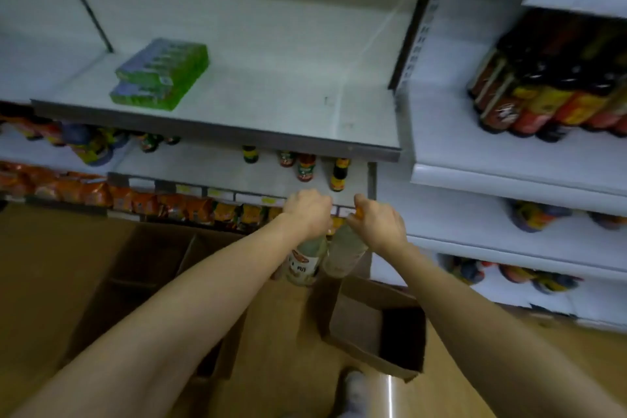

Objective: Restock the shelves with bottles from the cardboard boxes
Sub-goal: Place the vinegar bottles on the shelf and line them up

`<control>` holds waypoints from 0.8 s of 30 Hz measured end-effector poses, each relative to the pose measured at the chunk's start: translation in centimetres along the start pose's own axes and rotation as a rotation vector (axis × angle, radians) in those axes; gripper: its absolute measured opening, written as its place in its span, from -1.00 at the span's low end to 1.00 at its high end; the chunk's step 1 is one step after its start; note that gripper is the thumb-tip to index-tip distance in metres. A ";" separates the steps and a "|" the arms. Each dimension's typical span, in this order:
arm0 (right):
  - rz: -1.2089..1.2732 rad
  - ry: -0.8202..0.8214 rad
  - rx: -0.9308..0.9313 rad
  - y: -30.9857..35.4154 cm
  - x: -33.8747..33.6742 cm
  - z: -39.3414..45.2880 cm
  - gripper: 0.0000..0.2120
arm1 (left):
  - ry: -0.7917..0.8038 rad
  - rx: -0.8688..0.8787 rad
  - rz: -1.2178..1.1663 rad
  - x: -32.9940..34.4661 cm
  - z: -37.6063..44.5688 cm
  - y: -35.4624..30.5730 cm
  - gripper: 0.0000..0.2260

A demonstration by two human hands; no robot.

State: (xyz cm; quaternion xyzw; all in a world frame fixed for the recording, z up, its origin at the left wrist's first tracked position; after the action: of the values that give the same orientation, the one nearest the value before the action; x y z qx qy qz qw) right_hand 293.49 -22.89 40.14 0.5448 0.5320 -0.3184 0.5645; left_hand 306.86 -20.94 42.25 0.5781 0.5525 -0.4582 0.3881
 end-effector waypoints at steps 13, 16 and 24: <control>-0.007 -0.282 0.416 -17.8 -17.6 -14.0 -0.82 | -0.093 0.503 0.111 -12.6 0.9 -24.9 -0.75; -0.013 -0.343 0.494 -23.5 -21.0 -18.2 -0.83 | -0.125 0.623 0.110 -14.8 0.7 -32.7 -0.86; -0.067 -0.491 0.717 -37.4 -31.5 -29.1 -0.62 | -0.204 0.874 0.134 -20.7 -1.0 -53.0 -0.79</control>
State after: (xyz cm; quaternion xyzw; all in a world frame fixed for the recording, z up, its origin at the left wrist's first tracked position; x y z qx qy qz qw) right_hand 243.70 -9.70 64.27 0.5971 0.2550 -0.6212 0.4388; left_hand 254.85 -21.15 65.40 0.6740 0.2272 -0.6771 0.1888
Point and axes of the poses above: each hand's wrist, its own z-axis towards the middle knuckle, its own x-axis out of the palm, y = z × x, the point moved 1 cm from there along z, towards the middle knuckle, and after that the axes turned 5 degrees about x, right-handed, at the moved point
